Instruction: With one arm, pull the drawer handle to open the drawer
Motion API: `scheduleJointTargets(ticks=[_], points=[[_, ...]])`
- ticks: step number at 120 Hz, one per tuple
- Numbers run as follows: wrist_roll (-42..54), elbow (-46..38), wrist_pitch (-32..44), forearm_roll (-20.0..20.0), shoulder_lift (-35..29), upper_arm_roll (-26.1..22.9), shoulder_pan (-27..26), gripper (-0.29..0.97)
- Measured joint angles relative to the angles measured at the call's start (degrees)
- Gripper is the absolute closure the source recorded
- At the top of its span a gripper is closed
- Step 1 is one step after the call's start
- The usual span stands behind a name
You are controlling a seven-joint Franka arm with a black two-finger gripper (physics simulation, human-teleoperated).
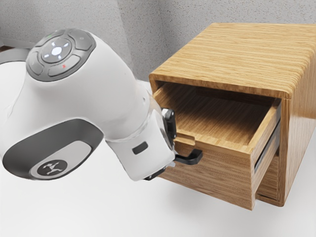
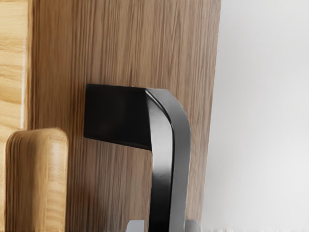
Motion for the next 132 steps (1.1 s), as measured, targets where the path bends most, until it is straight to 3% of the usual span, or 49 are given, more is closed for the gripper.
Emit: scheduleJointTargets(ticks=[47,58,67,80,95,117,132], points=[[-3.35,-7.44,-3.13,-0.66,-7.60,-1.22,-0.29,0.81],[-3.92,-8.47,-4.03,-1.09,-9.31,-2.12,-0.04,0.77],[-4.10,-8.72,-5.60,-2.25,-10.77,-3.14,0.09,0.66],[-4.39,-8.83,-7.23,-3.22,-11.44,-3.93,0.11,0.66],[-4.74,-9.00,-8.29,-4.71,-12.01,-5.47,0.23,0.55],[-5.26,-9.81,-10.00,-5.85,-14.38,-6.59,-0.03,0.66],[-5.55,-10.11,-11.25,-6.19,-14.86,-6.64,-0.02,0.60]])
